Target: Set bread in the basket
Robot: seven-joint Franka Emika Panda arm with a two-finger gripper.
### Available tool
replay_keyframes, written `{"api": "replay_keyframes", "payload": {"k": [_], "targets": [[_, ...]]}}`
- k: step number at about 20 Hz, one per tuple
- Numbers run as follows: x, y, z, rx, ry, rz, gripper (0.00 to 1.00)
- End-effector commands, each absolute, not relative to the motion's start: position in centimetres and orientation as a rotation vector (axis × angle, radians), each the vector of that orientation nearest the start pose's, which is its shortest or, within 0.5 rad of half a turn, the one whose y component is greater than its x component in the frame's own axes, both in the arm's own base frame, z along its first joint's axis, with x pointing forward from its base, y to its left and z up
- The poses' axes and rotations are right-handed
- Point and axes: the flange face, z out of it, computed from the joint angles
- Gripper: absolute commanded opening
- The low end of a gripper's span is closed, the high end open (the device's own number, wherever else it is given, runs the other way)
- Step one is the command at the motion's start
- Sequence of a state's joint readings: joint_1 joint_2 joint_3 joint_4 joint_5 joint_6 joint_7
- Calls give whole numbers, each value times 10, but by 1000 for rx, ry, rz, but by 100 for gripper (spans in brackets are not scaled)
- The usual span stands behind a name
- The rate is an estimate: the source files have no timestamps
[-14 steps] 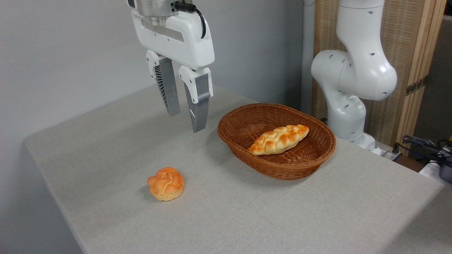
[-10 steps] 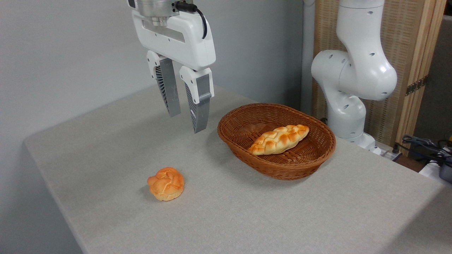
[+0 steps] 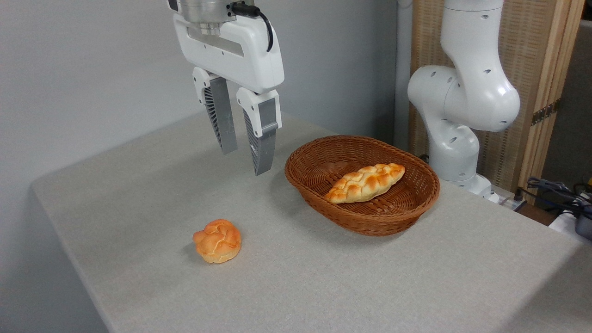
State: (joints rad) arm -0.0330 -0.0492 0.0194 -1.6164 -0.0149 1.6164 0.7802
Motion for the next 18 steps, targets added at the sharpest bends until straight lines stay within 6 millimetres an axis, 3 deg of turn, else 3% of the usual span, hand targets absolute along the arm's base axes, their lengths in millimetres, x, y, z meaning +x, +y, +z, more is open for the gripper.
{"api": "replay_keyframes", "payload": {"k": [1, 5, 12, 18], "targets": [[545, -18, 615, -2888, 1241, -125, 100], [550, -40, 595, -2854, 1290, -166, 100], [551, -99, 522, -2766, 1426, -243, 100], [551, -119, 477, -2710, 1481, -273, 100]]}}
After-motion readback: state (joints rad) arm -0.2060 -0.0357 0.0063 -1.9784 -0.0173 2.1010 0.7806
